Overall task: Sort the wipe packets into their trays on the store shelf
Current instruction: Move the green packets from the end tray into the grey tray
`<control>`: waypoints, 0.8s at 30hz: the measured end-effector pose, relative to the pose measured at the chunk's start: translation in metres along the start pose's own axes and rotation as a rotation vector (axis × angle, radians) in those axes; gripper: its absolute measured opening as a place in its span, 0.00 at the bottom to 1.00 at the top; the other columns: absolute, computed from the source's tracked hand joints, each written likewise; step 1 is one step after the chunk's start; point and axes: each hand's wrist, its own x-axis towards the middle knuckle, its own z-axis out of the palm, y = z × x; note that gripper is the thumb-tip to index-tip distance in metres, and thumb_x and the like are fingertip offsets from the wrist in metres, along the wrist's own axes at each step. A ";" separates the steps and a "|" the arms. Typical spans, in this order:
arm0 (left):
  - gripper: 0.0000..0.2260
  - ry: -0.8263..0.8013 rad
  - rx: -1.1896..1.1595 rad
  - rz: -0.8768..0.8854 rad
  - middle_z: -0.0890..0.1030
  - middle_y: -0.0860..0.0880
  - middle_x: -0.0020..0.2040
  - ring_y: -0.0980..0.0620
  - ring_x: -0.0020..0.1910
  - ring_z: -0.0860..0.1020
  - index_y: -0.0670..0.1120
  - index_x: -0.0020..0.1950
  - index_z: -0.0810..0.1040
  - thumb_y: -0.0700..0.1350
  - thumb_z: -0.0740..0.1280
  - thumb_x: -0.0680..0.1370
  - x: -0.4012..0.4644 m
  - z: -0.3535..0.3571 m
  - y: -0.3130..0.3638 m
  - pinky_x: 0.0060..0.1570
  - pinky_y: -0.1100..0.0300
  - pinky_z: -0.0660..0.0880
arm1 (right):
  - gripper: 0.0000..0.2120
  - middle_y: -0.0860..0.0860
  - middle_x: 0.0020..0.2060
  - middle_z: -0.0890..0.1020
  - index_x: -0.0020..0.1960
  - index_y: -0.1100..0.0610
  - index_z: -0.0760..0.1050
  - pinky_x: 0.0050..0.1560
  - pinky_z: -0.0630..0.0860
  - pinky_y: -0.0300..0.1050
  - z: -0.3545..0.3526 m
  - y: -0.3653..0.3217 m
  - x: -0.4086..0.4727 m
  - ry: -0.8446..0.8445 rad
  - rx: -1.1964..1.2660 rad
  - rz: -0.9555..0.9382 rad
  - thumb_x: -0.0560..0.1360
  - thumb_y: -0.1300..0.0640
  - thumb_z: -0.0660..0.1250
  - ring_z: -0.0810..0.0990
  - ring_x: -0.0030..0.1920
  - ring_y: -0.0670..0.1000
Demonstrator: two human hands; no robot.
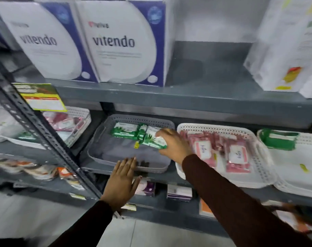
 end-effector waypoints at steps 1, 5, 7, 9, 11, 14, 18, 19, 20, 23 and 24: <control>0.30 0.007 0.002 0.009 0.71 0.41 0.73 0.41 0.71 0.69 0.39 0.76 0.64 0.58 0.52 0.81 -0.002 -0.001 -0.005 0.73 0.47 0.56 | 0.25 0.54 0.70 0.74 0.65 0.51 0.76 0.73 0.61 0.59 0.008 -0.005 0.012 -0.052 -0.103 -0.024 0.68 0.58 0.73 0.70 0.71 0.59; 0.29 0.027 -0.007 0.024 0.66 0.42 0.76 0.42 0.74 0.64 0.40 0.77 0.60 0.56 0.55 0.81 -0.008 -0.002 -0.015 0.74 0.46 0.55 | 0.22 0.56 0.80 0.59 0.67 0.45 0.77 0.74 0.33 0.67 0.028 -0.014 0.036 -0.235 -0.444 0.143 0.77 0.62 0.63 0.51 0.80 0.60; 0.30 0.045 -0.032 0.013 0.63 0.42 0.77 0.41 0.76 0.61 0.39 0.77 0.60 0.56 0.57 0.81 -0.009 0.001 -0.012 0.74 0.46 0.54 | 0.22 0.57 0.80 0.56 0.68 0.44 0.77 0.72 0.32 0.71 0.032 -0.014 0.034 -0.246 -0.449 0.158 0.77 0.61 0.62 0.48 0.81 0.61; 0.30 0.049 -0.057 0.024 0.62 0.41 0.77 0.41 0.76 0.59 0.38 0.77 0.60 0.56 0.56 0.81 -0.007 0.003 -0.002 0.74 0.46 0.53 | 0.23 0.56 0.81 0.55 0.69 0.44 0.75 0.73 0.34 0.74 0.031 -0.008 0.026 -0.230 -0.413 0.140 0.76 0.58 0.63 0.46 0.81 0.59; 0.30 0.035 -0.077 0.073 0.64 0.40 0.76 0.40 0.76 0.61 0.38 0.77 0.61 0.57 0.54 0.81 -0.003 0.003 0.016 0.73 0.45 0.55 | 0.21 0.54 0.80 0.58 0.68 0.44 0.75 0.74 0.35 0.72 0.024 0.003 0.012 -0.136 -0.347 0.140 0.76 0.54 0.65 0.49 0.81 0.57; 0.30 0.022 -0.095 0.114 0.65 0.39 0.75 0.39 0.75 0.63 0.39 0.76 0.62 0.58 0.51 0.82 0.009 0.004 0.051 0.72 0.45 0.57 | 0.19 0.54 0.77 0.66 0.66 0.47 0.78 0.75 0.39 0.70 -0.001 0.029 -0.015 0.061 -0.254 0.160 0.76 0.54 0.64 0.56 0.80 0.59; 0.29 0.033 -0.159 0.181 0.64 0.42 0.76 0.43 0.76 0.60 0.40 0.77 0.61 0.58 0.52 0.82 0.027 0.006 0.113 0.74 0.47 0.56 | 0.16 0.54 0.71 0.75 0.62 0.50 0.81 0.75 0.46 0.68 -0.057 0.094 -0.059 0.261 -0.166 0.337 0.76 0.56 0.66 0.66 0.76 0.58; 0.29 0.035 -0.169 0.205 0.64 0.43 0.77 0.44 0.76 0.60 0.40 0.77 0.61 0.58 0.51 0.82 0.031 0.006 0.128 0.74 0.48 0.55 | 0.15 0.55 0.68 0.78 0.60 0.51 0.82 0.75 0.48 0.68 -0.072 0.113 -0.070 0.310 -0.163 0.386 0.75 0.56 0.67 0.70 0.73 0.58; 0.29 0.036 -0.172 0.228 0.64 0.43 0.77 0.44 0.76 0.60 0.40 0.77 0.61 0.58 0.50 0.82 0.034 0.006 0.144 0.74 0.50 0.55 | 0.14 0.55 0.64 0.81 0.58 0.52 0.83 0.75 0.51 0.68 -0.087 0.133 -0.082 0.347 -0.176 0.438 0.74 0.57 0.67 0.74 0.69 0.59; 0.29 0.025 -0.160 0.263 0.66 0.43 0.76 0.43 0.76 0.62 0.40 0.75 0.64 0.58 0.47 0.83 0.041 0.007 0.178 0.73 0.50 0.55 | 0.12 0.57 0.57 0.84 0.55 0.52 0.83 0.73 0.58 0.66 -0.123 0.192 -0.113 0.402 -0.178 0.633 0.73 0.56 0.67 0.79 0.62 0.60; 0.29 0.032 -0.154 0.265 0.67 0.43 0.75 0.43 0.75 0.62 0.40 0.75 0.66 0.58 0.46 0.83 0.043 0.008 0.191 0.73 0.50 0.56 | 0.12 0.58 0.55 0.84 0.54 0.53 0.83 0.71 0.64 0.65 -0.137 0.213 -0.125 0.408 -0.187 0.686 0.73 0.57 0.65 0.79 0.60 0.62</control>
